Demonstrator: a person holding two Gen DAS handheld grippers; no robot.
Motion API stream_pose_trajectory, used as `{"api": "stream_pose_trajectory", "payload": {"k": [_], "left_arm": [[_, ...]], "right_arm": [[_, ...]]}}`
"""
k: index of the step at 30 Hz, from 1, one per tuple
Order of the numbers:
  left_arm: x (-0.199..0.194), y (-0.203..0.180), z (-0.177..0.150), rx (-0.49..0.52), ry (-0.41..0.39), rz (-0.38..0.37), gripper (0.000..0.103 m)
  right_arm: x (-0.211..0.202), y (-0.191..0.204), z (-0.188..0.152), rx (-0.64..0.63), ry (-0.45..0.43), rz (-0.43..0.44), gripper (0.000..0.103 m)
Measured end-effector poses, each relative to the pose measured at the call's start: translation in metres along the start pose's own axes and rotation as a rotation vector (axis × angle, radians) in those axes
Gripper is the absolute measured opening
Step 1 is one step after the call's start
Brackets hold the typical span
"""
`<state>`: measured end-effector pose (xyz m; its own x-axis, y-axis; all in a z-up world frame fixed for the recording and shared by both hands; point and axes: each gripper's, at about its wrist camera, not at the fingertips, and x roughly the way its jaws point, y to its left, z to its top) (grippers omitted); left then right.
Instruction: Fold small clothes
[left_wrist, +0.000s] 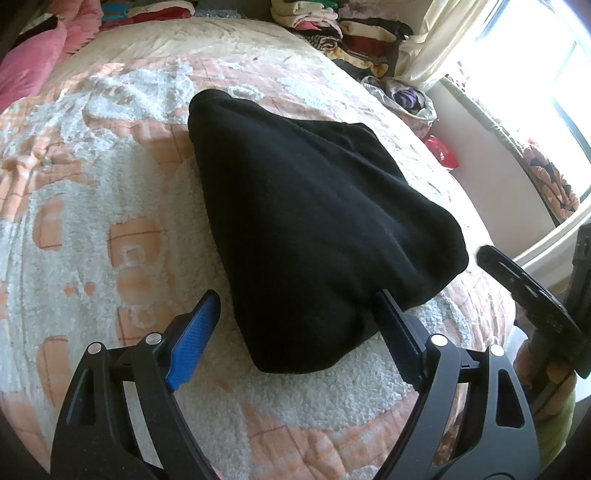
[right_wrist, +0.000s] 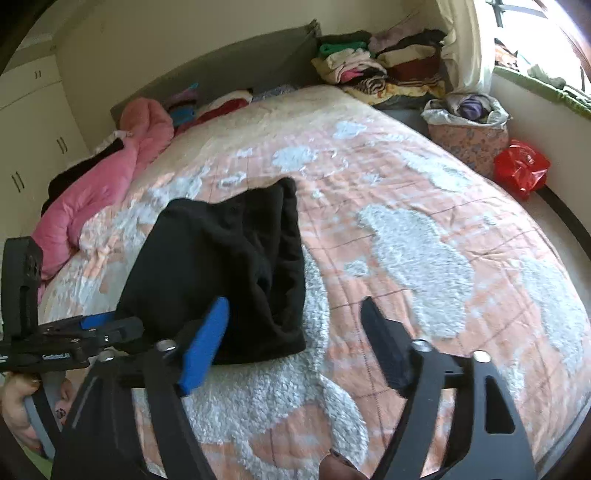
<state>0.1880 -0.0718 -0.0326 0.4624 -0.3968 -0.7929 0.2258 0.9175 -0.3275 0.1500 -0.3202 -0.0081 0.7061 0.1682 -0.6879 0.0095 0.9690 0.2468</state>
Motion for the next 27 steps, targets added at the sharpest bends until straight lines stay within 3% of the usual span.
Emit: {"api": "stream_pose_trajectory", "payload": {"k": [3, 7, 16, 27], "left_arm": [[-0.008, -0.001, -0.001, -0.001, -0.017, -0.003, 0.081], [-0.021, -0.003, -0.004, 0.0, -0.049, -0.008, 0.09], [-0.055, -0.009, -0.025, 0.012, -0.139, -0.015, 0.093], [-0.088, -0.008, -0.072, 0.095, -0.216, 0.059, 0.093]], "right_arm": [[-0.017, 0.001, -0.002, -0.001, -0.037, -0.007, 0.091], [-0.04, 0.008, -0.005, -0.01, -0.089, -0.017, 0.097], [-0.075, 0.025, -0.021, -0.041, -0.164, -0.018, 0.098], [-0.094, 0.052, -0.058, -0.088, -0.194, -0.043, 0.098]]}}
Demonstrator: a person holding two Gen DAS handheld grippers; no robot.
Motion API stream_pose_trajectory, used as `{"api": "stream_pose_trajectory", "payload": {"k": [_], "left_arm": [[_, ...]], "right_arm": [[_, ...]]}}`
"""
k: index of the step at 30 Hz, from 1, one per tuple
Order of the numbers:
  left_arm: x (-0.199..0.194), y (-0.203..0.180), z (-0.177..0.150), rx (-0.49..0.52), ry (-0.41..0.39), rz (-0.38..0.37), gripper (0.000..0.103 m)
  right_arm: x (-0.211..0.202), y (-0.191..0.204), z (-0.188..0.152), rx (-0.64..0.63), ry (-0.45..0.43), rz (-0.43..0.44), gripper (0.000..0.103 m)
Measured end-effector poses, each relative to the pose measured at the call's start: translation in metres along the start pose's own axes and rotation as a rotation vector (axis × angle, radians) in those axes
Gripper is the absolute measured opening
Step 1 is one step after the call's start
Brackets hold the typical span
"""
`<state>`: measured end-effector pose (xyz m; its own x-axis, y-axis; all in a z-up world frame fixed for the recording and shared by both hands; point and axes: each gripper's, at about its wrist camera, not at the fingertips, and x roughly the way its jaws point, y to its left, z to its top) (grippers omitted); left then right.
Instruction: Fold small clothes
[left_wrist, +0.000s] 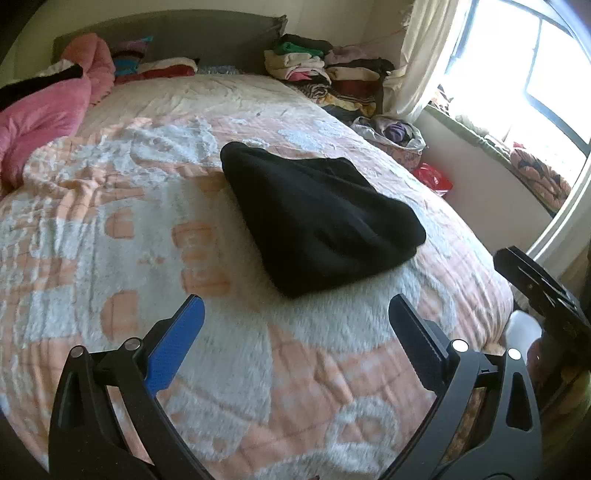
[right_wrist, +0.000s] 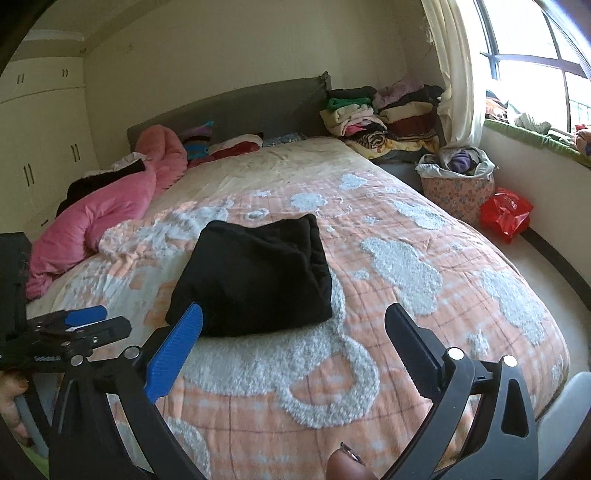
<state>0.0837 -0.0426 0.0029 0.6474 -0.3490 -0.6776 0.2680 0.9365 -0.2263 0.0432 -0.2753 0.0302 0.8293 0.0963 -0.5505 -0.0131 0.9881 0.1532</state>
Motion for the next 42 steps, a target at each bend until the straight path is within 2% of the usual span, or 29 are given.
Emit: {"api": "stream_pose_trajectory", "payload": {"k": [3, 10, 13, 19, 27, 42], "left_arm": [[-0.007, 0.003, -0.017, -0.014, -0.021, 0.015, 0.094], [-0.006, 0.011, -0.051, -0.036, 0.0, 0.025, 0.094], [-0.002, 0.013, -0.059, -0.033, -0.003, 0.034, 0.094], [0.005, 0.019, -0.062, -0.047, 0.014, 0.031, 0.094], [0.003, 0.014, -0.063, -0.02, 0.018, 0.036, 0.094], [0.001, 0.014, -0.061, -0.023, 0.019, 0.05, 0.094]], "right_arm": [[-0.003, 0.008, -0.013, -0.016, 0.005, -0.003, 0.098], [-0.017, 0.026, -0.048, -0.034, -0.015, 0.006, 0.098], [-0.017, 0.029, -0.058, -0.044, -0.008, -0.024, 0.098], [-0.002, 0.02, -0.068, -0.001, 0.068, -0.046, 0.098], [0.002, 0.013, -0.072, 0.01, 0.079, -0.072, 0.098], [0.003, 0.013, -0.07, 0.011, 0.081, -0.066, 0.098]]}}
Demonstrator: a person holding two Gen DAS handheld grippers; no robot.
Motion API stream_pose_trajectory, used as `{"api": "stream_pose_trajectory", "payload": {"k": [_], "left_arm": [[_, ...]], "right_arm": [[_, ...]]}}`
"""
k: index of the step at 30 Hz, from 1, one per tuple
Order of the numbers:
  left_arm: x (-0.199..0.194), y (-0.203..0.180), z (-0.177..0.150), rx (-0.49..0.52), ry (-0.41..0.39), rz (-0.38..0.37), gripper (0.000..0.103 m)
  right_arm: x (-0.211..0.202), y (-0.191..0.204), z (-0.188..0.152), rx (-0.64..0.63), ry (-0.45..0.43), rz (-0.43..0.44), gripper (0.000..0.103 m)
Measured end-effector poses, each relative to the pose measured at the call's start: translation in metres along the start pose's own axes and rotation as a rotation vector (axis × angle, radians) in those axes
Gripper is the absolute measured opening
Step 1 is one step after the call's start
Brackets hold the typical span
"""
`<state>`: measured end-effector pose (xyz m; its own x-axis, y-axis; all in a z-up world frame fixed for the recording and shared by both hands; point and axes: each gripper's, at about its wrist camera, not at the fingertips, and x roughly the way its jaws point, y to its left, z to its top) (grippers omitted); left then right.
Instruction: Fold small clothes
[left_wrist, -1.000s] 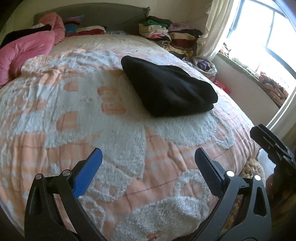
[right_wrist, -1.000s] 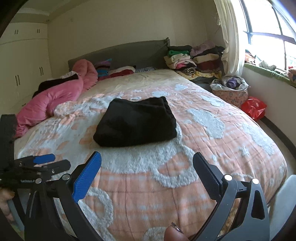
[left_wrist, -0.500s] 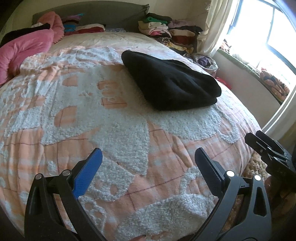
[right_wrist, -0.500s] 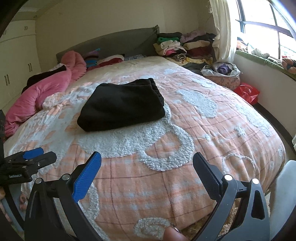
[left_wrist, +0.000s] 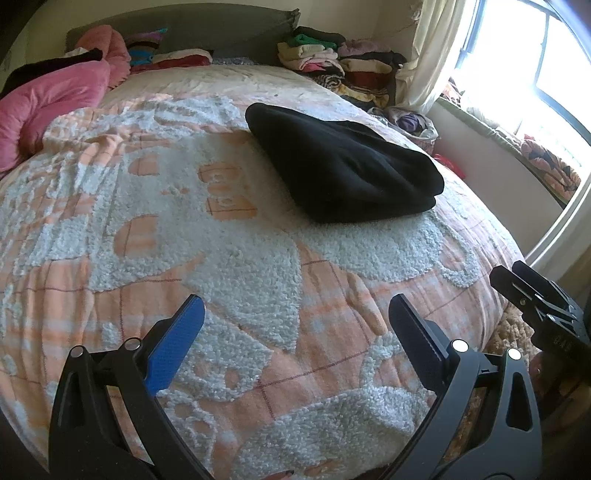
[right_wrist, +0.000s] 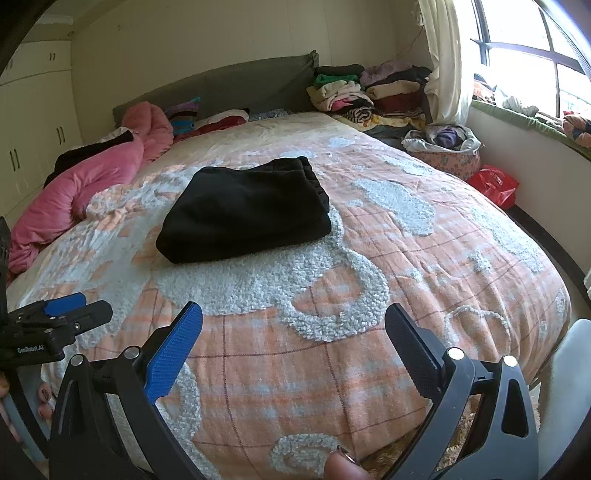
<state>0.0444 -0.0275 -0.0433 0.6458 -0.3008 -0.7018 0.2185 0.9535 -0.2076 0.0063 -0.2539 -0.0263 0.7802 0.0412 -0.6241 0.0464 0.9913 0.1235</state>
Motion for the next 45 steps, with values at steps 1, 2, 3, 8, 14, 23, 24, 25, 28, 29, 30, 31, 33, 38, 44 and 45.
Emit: {"api": "stream_pose_trajectory", "payload": {"k": [1, 2, 3, 8, 14, 23, 24, 25, 28, 29, 30, 31, 33, 38, 44, 45], "left_arm": [[0.0, 0.0001, 0.0001, 0.0, 0.001, 0.002, 0.094], [-0.0002, 0.0002, 0.0004, -0.001, 0.0, 0.001, 0.094], [-0.0005, 0.0001, 0.0004, 0.0, 0.0, 0.001, 0.094], [-0.0003, 0.0002, 0.0002, 0.002, 0.001, 0.006, 0.094], [-0.0006, 0.0002, 0.0002, 0.003, 0.003, 0.01, 0.094], [0.0015, 0.0001, 0.0, 0.001, 0.017, 0.017, 0.094], [0.0014, 0.0003, -0.0001, 0.002, 0.017, 0.017, 0.094], [0.0015, 0.0002, -0.0001, 0.001, 0.018, 0.017, 0.094], [0.0016, -0.0006, 0.0, 0.002, 0.019, 0.017, 0.094], [0.0016, -0.0005, 0.0, 0.002, 0.021, 0.017, 0.094], [0.0016, -0.0007, -0.0001, 0.001, 0.022, 0.019, 0.094], [0.0013, -0.0011, -0.0001, 0.002, 0.022, 0.02, 0.094], [0.0013, -0.0011, -0.0001, 0.003, 0.022, 0.021, 0.094], [-0.0008, -0.0013, 0.0003, 0.007, 0.015, 0.026, 0.094], [-0.0012, -0.0007, 0.001, 0.008, 0.017, 0.033, 0.094], [-0.0011, -0.0007, 0.001, 0.008, 0.016, 0.037, 0.094]], "right_arm": [[0.0005, 0.0004, 0.0001, -0.001, 0.001, 0.0, 0.098], [0.0009, 0.0011, 0.0002, -0.002, 0.002, 0.0, 0.098], [0.0009, 0.0018, 0.0003, -0.004, 0.002, 0.001, 0.098], [0.0013, 0.0031, 0.0005, -0.007, 0.0, 0.003, 0.098], [0.0018, 0.0035, 0.0003, -0.008, 0.003, 0.003, 0.098], [0.0022, 0.0027, -0.0002, -0.006, 0.001, 0.0, 0.099], [0.0023, 0.0028, -0.0003, -0.006, 0.002, 0.0, 0.099], [0.0021, 0.0028, -0.0007, -0.007, 0.002, 0.0, 0.099], [0.0027, 0.0033, -0.001, -0.012, 0.007, 0.0, 0.098], [0.0026, 0.0038, -0.0017, -0.015, 0.007, 0.001, 0.098], [0.0028, 0.0038, -0.0019, -0.016, 0.008, 0.001, 0.098], [0.0032, 0.0043, -0.0022, -0.017, 0.009, 0.001, 0.098], [0.0033, 0.0043, -0.0024, -0.018, 0.009, 0.002, 0.098], [0.0038, 0.0044, -0.0028, -0.017, 0.01, 0.0, 0.098], [0.0033, 0.0043, -0.0029, -0.018, 0.007, -0.001, 0.098], [0.0032, 0.0043, -0.0034, -0.019, 0.006, -0.003, 0.098]]}}
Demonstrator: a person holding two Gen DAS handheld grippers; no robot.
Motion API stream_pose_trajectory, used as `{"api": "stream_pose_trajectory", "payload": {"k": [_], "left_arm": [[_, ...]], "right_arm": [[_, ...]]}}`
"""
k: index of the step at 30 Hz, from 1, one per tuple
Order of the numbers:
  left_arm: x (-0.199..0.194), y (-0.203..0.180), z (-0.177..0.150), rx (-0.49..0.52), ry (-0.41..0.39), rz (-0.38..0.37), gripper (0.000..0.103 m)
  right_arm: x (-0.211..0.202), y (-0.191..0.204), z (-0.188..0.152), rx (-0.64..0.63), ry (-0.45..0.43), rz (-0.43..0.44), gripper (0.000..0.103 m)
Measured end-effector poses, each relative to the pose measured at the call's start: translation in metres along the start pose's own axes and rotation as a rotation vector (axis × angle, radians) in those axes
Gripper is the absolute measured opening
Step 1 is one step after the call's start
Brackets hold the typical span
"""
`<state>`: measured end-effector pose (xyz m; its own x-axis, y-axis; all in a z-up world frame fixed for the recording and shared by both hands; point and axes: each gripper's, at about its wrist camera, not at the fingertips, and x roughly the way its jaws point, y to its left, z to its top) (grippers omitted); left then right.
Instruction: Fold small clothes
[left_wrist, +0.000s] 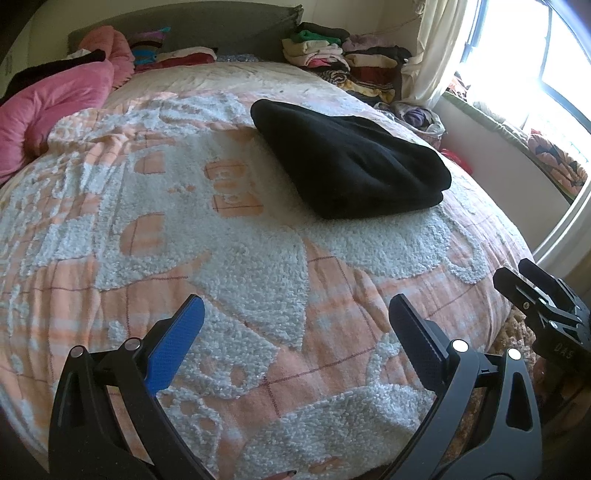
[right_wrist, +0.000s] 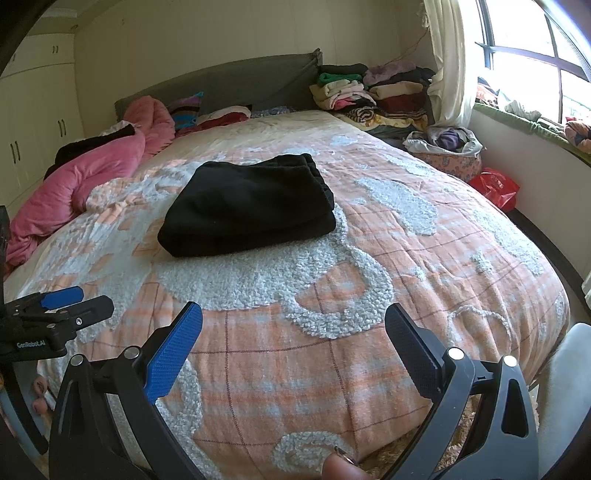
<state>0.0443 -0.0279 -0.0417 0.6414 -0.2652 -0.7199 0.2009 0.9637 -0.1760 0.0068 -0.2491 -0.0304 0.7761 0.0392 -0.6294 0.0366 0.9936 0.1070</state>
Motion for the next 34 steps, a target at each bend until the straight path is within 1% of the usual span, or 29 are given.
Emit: {"api": "stream_pose_trajectory", "payload": {"k": [9, 14, 17, 18, 21, 23, 25, 27, 29, 30, 31, 32, 33, 34], "left_arm": [[0.0, -0.001, 0.0, 0.005, 0.001, 0.015, 0.094], [0.001, -0.001, 0.0, 0.002, 0.003, 0.012, 0.094], [0.002, 0.0, 0.0, -0.018, 0.018, -0.032, 0.094], [0.003, 0.0, 0.0, -0.024, 0.023, -0.036, 0.094], [0.005, 0.002, 0.002, -0.028, 0.034, -0.01, 0.094], [0.002, 0.009, 0.004, -0.041, 0.016, 0.014, 0.094], [-0.003, 0.026, 0.01, -0.08, -0.008, 0.051, 0.094], [-0.009, 0.049, 0.021, -0.127, -0.005, 0.089, 0.094], [-0.019, 0.097, 0.04, -0.224, -0.007, 0.137, 0.094], [-0.027, 0.126, 0.049, -0.275, -0.011, 0.165, 0.094], [-0.037, 0.16, 0.058, -0.316, -0.016, 0.228, 0.094], [-0.045, 0.185, 0.064, -0.333, -0.02, 0.292, 0.094], [-0.054, 0.221, 0.07, -0.345, -0.022, 0.389, 0.094], [-0.062, 0.248, 0.073, -0.366, -0.028, 0.464, 0.094]], "right_arm": [[0.0, -0.001, 0.0, -0.001, 0.0, -0.002, 0.098], [0.0, -0.002, 0.0, 0.001, 0.005, -0.006, 0.098], [-0.001, -0.003, 0.001, 0.005, 0.005, -0.013, 0.098], [-0.001, -0.003, 0.001, 0.008, 0.005, -0.017, 0.099], [-0.003, -0.014, 0.001, 0.048, 0.004, -0.045, 0.099], [-0.007, -0.028, 0.001, 0.098, 0.0, -0.073, 0.098], [-0.014, -0.056, 0.002, 0.181, -0.014, -0.129, 0.098], [-0.024, -0.097, 0.004, 0.277, -0.032, -0.213, 0.098], [-0.034, -0.141, 0.002, 0.36, -0.037, -0.325, 0.098], [-0.04, -0.176, -0.001, 0.423, -0.031, -0.406, 0.098], [-0.045, -0.203, -0.006, 0.469, -0.028, -0.461, 0.098], [-0.049, -0.232, -0.012, 0.515, -0.014, -0.528, 0.098], [-0.052, -0.271, -0.021, 0.568, 0.025, -0.625, 0.098], [-0.055, -0.3, -0.029, 0.603, 0.051, -0.695, 0.098]]}}
